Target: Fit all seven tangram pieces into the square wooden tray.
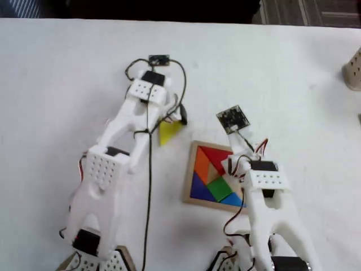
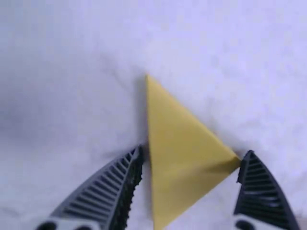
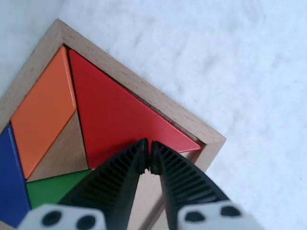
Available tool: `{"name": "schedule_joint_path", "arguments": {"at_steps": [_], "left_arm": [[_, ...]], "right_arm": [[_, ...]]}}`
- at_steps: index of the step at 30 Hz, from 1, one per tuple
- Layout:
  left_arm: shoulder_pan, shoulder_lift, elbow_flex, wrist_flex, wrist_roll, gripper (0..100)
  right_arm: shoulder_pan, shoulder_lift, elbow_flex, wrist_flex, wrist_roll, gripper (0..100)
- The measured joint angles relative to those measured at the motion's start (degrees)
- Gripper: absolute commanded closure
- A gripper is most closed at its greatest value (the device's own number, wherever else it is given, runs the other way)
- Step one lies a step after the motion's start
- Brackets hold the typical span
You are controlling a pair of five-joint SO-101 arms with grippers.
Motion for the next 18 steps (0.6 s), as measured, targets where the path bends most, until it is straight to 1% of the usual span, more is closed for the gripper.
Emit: {"name": "schedule_joint_path", "arguments": {"at_steps": [2,6,8,18], "left_arm": [[0.00,0.00,0.00,0.00,-0.44,68],[0.00,0.00,0.00,0.09,-3.43,77],[0.00,0.00,0.00,0.09,-3.78,80],[0.00,-0.18,-0.97,0.62,-4.13,80]], "right_arm": [[0.00,0.00,0.00,0.00,0.00,97.8],[0.00,0.00,0.00,0.00,0.00,97.8],[0.00,0.00,0.00,0.00,0.00,97.8],[0.00,0.00,0.00,0.00,0.00,97.8]]}}
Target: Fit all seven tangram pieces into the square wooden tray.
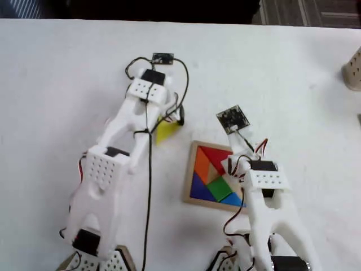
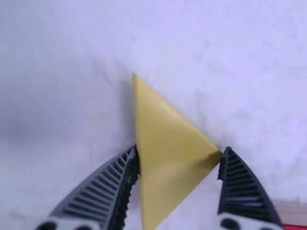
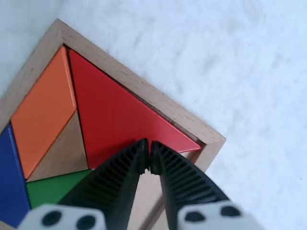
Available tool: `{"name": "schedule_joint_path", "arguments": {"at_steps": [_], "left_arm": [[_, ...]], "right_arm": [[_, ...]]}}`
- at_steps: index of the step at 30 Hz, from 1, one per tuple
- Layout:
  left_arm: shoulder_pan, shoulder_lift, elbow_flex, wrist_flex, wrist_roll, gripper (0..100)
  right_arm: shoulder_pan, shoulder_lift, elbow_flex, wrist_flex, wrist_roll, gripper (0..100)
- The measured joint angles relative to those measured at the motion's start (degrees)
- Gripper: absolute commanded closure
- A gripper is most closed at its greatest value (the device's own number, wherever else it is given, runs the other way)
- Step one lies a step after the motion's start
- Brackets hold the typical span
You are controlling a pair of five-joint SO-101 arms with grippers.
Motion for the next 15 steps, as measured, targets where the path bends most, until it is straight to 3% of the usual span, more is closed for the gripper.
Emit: {"name": "schedule_joint_path", "arguments": {"at_steps": [4,10,15], "left_arm": [[0.00,0.00,0.00,0.09,0.00,81],[0.00,-1.14,-1.32,0.09,-0.09,95],[0.09,-0.53,-6.15,2.46,-0.09,94]], "right_arm": [[0.00,0.00,0.00,0.00,0.00,97.8],[0.00,0.00,0.00,0.00,0.09,97.8],[0.00,0.00,0.00,0.00,0.18,97.8]]}}
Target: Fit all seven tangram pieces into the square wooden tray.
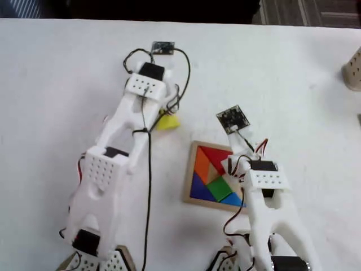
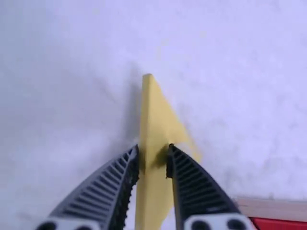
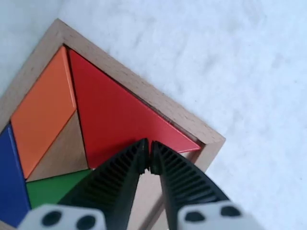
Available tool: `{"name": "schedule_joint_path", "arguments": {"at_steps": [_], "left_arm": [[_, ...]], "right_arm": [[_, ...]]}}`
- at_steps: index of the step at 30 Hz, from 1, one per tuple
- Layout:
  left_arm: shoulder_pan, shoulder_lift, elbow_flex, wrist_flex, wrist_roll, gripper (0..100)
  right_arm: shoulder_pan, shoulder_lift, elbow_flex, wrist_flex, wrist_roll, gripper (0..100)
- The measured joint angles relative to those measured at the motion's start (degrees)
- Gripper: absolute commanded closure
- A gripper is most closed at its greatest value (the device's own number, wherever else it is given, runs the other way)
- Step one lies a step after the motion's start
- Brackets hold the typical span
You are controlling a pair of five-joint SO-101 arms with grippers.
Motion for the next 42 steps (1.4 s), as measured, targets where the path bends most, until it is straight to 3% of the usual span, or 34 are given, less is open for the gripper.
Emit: {"name": "schedule_joint_path", "arguments": {"at_steps": [21,28,33,42], "left_arm": [[2.37,1.41,-0.26,2.11,0.00,93],[-0.70,1.41,-4.75,8.09,-5.80,59],[-0.62,1.41,-4.75,10.81,-4.48,63],[0.18,8.53,-6.15,8.26,-6.24,66]], "right_arm": [[0.00,0.00,0.00,0.00,0.18,97.8],[0.00,0.00,0.00,0.00,0.35,97.8],[0.00,0.00,0.00,0.00,0.35,97.8],[0.00,0.00,0.00,0.00,0.35,97.8]]}}
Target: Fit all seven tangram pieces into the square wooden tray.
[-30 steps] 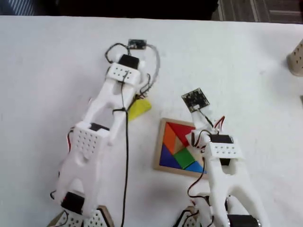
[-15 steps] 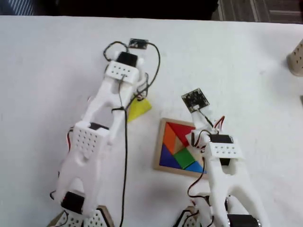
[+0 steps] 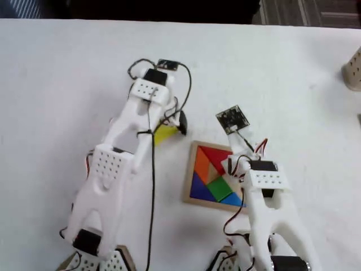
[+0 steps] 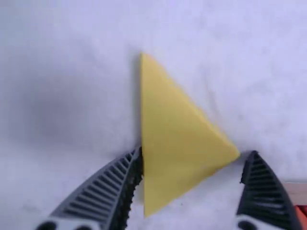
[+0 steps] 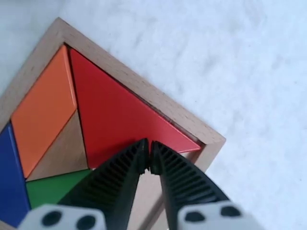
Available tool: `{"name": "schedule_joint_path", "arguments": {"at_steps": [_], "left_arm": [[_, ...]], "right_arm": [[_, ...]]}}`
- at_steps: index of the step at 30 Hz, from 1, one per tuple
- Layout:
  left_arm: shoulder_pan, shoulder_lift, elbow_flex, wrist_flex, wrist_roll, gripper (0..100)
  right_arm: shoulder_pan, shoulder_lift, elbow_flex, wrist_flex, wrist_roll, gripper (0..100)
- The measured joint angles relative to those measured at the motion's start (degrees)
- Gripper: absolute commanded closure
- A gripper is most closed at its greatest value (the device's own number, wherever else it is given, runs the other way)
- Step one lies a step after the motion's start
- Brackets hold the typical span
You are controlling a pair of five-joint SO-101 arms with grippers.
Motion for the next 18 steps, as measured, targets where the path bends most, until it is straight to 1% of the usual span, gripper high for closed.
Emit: {"name": "schedule_joint_path", "arguments": {"at_steps": [3,7,10,12,18], "left_arm": [[0.09,0.00,-0.18,0.00,-0.18,68],[0.53,0.00,-0.26,-0.09,-0.18,82],[1.41,-0.09,-0.53,-2.11,-0.62,91],[1.67,-0.09,-0.79,-3.25,-0.62,93],[1.76,-0.09,-0.79,-4.75,-0.62,94]], "right_arm": [[0.00,0.00,0.00,0.00,0.00,97.8],[0.00,0.00,0.00,0.00,0.00,97.8],[0.00,0.00,0.00,0.00,0.00,97.8],[0.00,0.00,0.00,0.00,0.00,97.8],[0.09,0.00,0.00,0.00,0.00,97.8]]}}
